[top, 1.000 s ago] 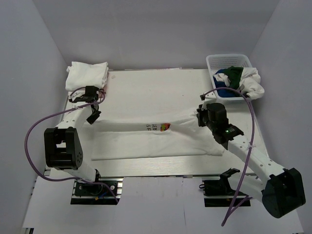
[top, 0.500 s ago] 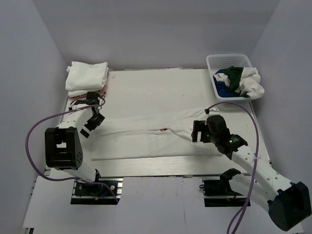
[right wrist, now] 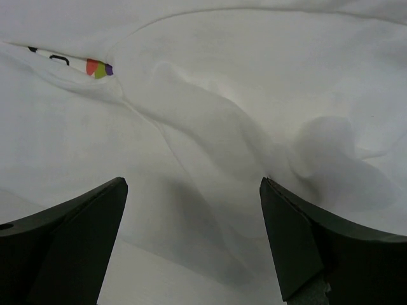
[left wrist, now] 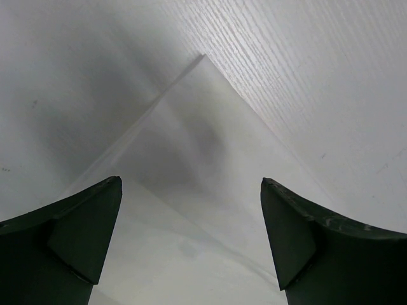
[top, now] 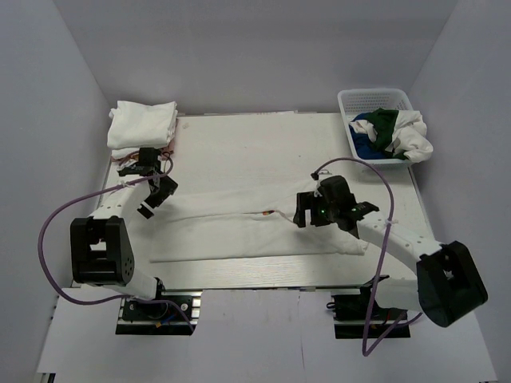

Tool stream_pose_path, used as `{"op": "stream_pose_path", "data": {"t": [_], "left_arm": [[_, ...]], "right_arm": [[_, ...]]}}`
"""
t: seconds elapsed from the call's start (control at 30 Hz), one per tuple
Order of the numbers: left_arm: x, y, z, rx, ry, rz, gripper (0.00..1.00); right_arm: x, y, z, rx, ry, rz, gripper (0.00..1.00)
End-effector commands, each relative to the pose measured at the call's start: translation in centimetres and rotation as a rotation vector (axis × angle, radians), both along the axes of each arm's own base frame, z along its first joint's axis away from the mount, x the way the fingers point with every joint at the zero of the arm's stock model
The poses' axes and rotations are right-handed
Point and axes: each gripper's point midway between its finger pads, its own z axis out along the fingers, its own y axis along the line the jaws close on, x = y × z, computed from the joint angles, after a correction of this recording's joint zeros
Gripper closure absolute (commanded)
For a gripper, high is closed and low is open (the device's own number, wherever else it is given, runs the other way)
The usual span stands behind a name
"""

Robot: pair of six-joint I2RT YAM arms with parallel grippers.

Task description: Fold and stack the t-shirts

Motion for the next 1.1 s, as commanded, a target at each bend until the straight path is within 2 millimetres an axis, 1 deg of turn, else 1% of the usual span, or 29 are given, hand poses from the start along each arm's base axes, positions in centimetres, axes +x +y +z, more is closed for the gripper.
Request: {"op": "stream_pose_path", "data": {"t": [0.0,0.03,0.07,0.1,0.17,0.23,0.27,0.3,0.33,0.4,0.43,0.47,0.5,0.57,0.6,0.67,0.7,0.73,0.77,0.8,0.83,0.87,0.9,0.97,1.0,1.07], "left_arm": [[0.6,-0.8,-0.6,-0.03,-0.018,-0.049,0.0],[0.2,-0.8,-1.4,-0.03,0.008,-0.049,0.0],[0.2,-0.6,-1.4,-0.02,0.008,-0.045,0.0],[0.1,-0.5,-1.8,-0.012,0.023,-0.041,0.0],[0.1,-0.5,-2.2,-0.012,0.035,-0.041,0.0],[0.0,-0.5,-2.4,-0.012,0.045,-0.041,0.0],[0.0,-0.5,-2.4,-0.012,0.045,-0.041,0.0],[0.0,-0.5,-2.4,-0.012,0.045,-0.041,0.0],[0.0,-0.4,-2.4,-0.008,0.048,-0.049,0.0],[0.0,-0.3,-2.4,0.001,0.048,-0.045,0.0],[0.0,-0.3,-2.4,0.002,0.048,-0.045,0.0],[0.0,-0.3,-2.4,0.002,0.048,-0.045,0.0],[0.0,-0.3,-2.4,0.002,0.048,-0.045,0.0],[0.0,-0.3,-2.4,0.002,0.048,-0.045,0.0],[0.0,-0.3,-2.4,0.002,0.048,-0.045,0.0],[-0.1,-0.2,-2.4,0.005,0.05,-0.053,0.0],[-0.1,-0.2,-2.4,0.005,0.05,-0.053,0.0],[0.0,-0.2,-2.1,0.005,0.04,-0.053,0.0],[0.0,-0.2,-2.1,0.005,0.04,-0.053,0.0],[0.0,-0.2,-2.1,0.005,0.04,-0.053,0.0],[0.0,-0.2,-2.1,0.005,0.04,-0.053,0.0],[0.3,-0.2,-1.8,0.005,0.031,-0.053,0.0],[0.3,-0.2,-1.8,0.005,0.03,-0.053,0.0],[0.3,-0.2,-1.8,0.005,0.03,-0.053,0.0],[0.3,-0.2,-1.8,0.005,0.03,-0.053,0.0],[0.3,-0.2,-1.8,0.008,0.033,-0.061,0.0]], "right_arm": [[0.5,1.9,0.2,0.045,0.016,0.064,0.1],[-0.2,1.7,-0.9,0.029,0.051,0.068,0.14],[-0.5,1.6,-1.4,0.018,0.065,0.066,0.15],[-1.0,1.3,-2.1,0.0,0.087,0.058,0.18],[-1.9,0.6,-3.1,-0.029,0.121,0.046,0.32],[-2.1,0.8,-2.9,-0.03,0.118,0.05,0.54],[-2.0,0.7,-2.8,-0.044,0.108,0.04,0.86],[-1.8,0.9,-2.2,-0.036,0.087,0.037,0.97],[-1.4,1.1,-1.5,-0.03,0.068,0.033,1.0],[-0.9,0.7,-0.9,-0.06,0.035,0.022,1.0],[-0.3,0.8,0.0,-0.078,0.012,0.024,1.0],[-0.4,0.6,-0.2,-0.098,0.021,0.027,1.0],[-0.3,0.8,0.3,-0.1,0.014,0.033,1.0],[-0.7,1.3,0.6,-0.104,0.038,0.065,1.0],[-1.2,2.7,1.5,-0.046,0.06,0.12,1.0],[-1.4,3.8,3.2,0.003,0.091,0.125,1.0],[-1.9,4.4,3.5,0.039,0.129,0.141,1.0],[-2.9,4.1,3.2,0.012,0.199,0.135,1.0],[-3.0,4.0,3.6,0.015,0.216,0.119,1.0],[-3.3,4.0,3.5,0.015,0.243,0.105,1.0],[-3.9,3.3,3.0,-0.01,0.28,0.081,1.0],[-4.1,3.1,2.9,-0.012,0.292,0.07,1.0],[-4.7,2.9,2.6,-0.02,0.321,0.072,0.72],[-4.9,3.3,2.9,-0.017,0.339,0.094,0.51],[-4.9,3.3,3.0,-0.018,0.34,0.106,0.1],[-4.6,3.5,3.6,-0.003,0.312,0.116,0.1]]}}
